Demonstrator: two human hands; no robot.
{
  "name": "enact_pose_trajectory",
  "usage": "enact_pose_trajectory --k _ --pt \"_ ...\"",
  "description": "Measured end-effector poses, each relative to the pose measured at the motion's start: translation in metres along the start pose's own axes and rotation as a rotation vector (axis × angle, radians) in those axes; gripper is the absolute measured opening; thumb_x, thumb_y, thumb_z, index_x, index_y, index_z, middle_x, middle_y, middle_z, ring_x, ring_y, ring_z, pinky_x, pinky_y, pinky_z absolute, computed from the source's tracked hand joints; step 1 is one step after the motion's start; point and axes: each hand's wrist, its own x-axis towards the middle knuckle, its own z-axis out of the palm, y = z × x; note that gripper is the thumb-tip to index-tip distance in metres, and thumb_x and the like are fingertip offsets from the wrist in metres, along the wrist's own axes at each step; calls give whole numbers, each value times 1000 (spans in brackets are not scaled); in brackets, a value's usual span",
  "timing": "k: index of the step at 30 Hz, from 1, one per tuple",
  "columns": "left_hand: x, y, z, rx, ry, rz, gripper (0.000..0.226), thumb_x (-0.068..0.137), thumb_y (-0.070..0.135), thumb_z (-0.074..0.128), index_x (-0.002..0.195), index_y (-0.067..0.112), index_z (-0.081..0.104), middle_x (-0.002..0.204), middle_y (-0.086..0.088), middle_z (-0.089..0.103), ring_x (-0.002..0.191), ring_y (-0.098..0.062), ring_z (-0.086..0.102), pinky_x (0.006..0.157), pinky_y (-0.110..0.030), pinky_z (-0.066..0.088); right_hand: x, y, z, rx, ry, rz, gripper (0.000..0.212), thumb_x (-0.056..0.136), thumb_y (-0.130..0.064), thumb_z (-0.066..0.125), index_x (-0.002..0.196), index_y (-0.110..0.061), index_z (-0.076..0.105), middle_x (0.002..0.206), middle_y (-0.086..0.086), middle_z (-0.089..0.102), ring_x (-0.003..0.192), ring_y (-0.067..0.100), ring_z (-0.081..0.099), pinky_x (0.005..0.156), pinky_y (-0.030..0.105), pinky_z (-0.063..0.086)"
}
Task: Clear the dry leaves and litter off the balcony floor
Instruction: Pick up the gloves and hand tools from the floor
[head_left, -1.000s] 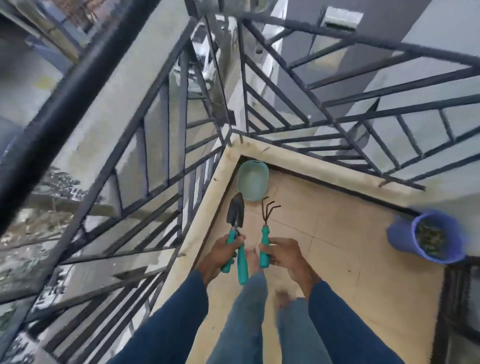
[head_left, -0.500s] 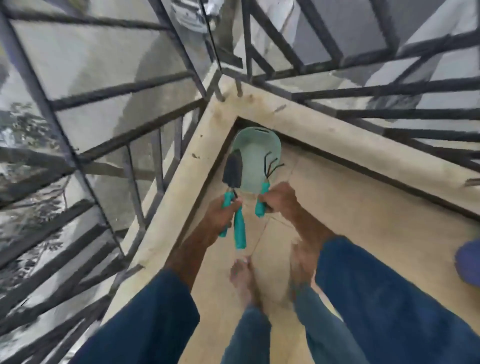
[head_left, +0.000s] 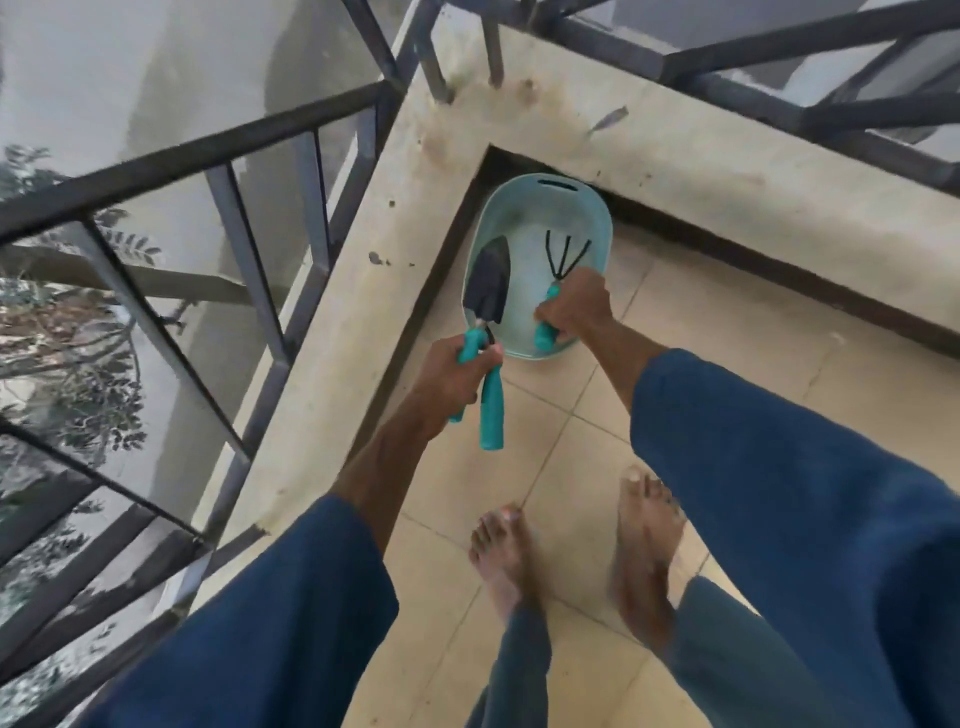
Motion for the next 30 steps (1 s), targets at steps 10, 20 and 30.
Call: enact_pose_trajectory --k 10,20,30 --pt "32 36 3 28 28 -17 28 91 41 75 86 14 69 76 -5 60 69 -19 57 74 -46 60 -86 3 -1 638 -302 71 17 97 -10 55 106 0 65 95 14 73 79 25 72 58 30 58" --pt "39 45 0 385 127 117 34 106 39 52 101 8 65 92 -11 60 85 -26 59 66 -28 36 -73 -19 -2 641 -386 158 32 92 -5 71 119 4 57 103 16 71 71 20 73 51 28 60" --pt "46 15 -10 244 209 -14 26 110 33 39 105 11 52 97 0 56 69 -7 50 40 -4 32 -8 -32 30 327 -145 117 46 80 -14 86 115 -5 56 111 15 66 89 31 73 65 41 64"
